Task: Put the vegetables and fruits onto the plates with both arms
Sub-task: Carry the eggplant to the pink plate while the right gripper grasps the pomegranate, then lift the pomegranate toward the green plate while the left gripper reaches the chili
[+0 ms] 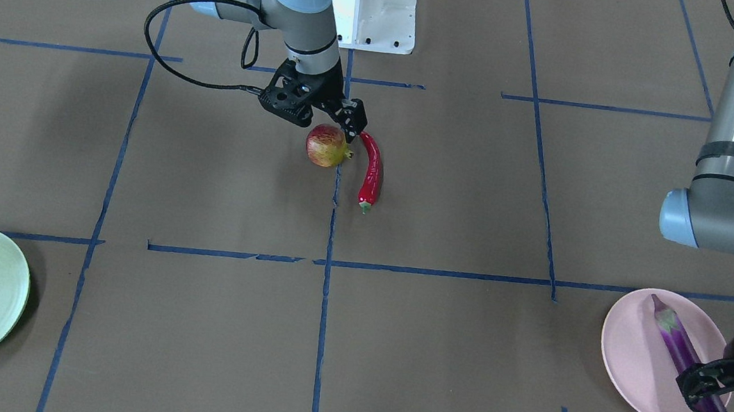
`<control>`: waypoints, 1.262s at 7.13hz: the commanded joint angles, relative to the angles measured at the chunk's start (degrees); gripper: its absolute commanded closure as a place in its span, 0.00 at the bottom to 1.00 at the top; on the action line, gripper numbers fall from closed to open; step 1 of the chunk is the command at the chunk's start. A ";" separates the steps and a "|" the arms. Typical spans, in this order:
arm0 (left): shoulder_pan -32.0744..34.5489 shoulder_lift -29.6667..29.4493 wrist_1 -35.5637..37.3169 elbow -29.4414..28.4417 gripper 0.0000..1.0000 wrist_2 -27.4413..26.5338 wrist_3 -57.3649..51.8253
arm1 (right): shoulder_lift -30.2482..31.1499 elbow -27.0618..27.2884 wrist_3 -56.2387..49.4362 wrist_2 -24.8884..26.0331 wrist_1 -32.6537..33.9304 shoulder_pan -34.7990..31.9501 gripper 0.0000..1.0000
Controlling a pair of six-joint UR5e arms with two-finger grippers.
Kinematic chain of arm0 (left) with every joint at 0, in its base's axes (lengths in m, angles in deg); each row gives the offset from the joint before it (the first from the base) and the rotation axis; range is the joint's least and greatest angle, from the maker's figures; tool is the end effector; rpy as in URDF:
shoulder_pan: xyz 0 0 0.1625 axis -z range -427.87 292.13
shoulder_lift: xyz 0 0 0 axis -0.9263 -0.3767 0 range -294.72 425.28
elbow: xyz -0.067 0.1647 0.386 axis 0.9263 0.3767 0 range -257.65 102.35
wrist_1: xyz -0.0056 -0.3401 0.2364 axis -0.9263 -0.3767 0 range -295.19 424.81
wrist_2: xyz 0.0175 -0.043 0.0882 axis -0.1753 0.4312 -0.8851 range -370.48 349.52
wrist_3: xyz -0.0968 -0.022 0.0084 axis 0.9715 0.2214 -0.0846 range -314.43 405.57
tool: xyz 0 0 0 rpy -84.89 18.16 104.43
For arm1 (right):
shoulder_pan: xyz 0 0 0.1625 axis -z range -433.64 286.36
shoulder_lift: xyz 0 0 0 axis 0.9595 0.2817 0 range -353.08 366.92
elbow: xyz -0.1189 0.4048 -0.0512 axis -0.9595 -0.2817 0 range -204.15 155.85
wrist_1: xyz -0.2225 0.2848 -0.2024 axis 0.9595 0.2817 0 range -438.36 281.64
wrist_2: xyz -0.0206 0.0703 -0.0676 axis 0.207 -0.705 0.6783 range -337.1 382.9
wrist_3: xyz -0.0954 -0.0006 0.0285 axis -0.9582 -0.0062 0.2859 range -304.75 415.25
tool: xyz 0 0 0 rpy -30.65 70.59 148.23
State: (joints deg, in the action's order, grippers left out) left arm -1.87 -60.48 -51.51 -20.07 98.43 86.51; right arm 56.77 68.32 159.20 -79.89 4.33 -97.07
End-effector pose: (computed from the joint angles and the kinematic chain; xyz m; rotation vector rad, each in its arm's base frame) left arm 0.2221 -0.7472 0.5171 0.2601 0.5483 -0.2012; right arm -0.5991 -0.3808 0.2080 -0.1381 -0.8922 0.5110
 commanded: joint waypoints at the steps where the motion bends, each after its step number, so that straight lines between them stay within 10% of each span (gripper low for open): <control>1: 0.00 -0.02 0.05 1.03 0.00 0.25 0.28 | 0.33 -0.72 0.11 0.49 0.01 0.14 0.00; 2: 0.00 -0.02 0.22 1.82 0.00 0.34 0.37 | -0.01 -0.72 0.29 0.58 0.10 0.14 0.23; 3: 0.00 -0.02 1.09 4.09 0.00 0.43 0.72 | 0.16 -0.72 0.20 0.66 0.02 0.14 0.87; 4: -0.17 0.42 1.10 7.24 0.00 4.17 3.86 | 0.51 0.15 0.12 0.49 0.19 -0.55 1.00; 6: -1.13 2.08 1.01 15.22 0.00 16.99 10.19 | 3.74 5.59 -0.67 -2.74 0.72 -7.11 1.00; 9: -12.96 2.53 1.01 26.13 0.00 19.24 20.26 | 9.72 5.53 -21.95 -10.67 0.63 -21.52 1.00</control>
State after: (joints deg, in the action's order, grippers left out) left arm -9.49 -58.09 -50.54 1.31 117.37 101.15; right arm 63.95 74.10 147.03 -88.53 4.95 -113.13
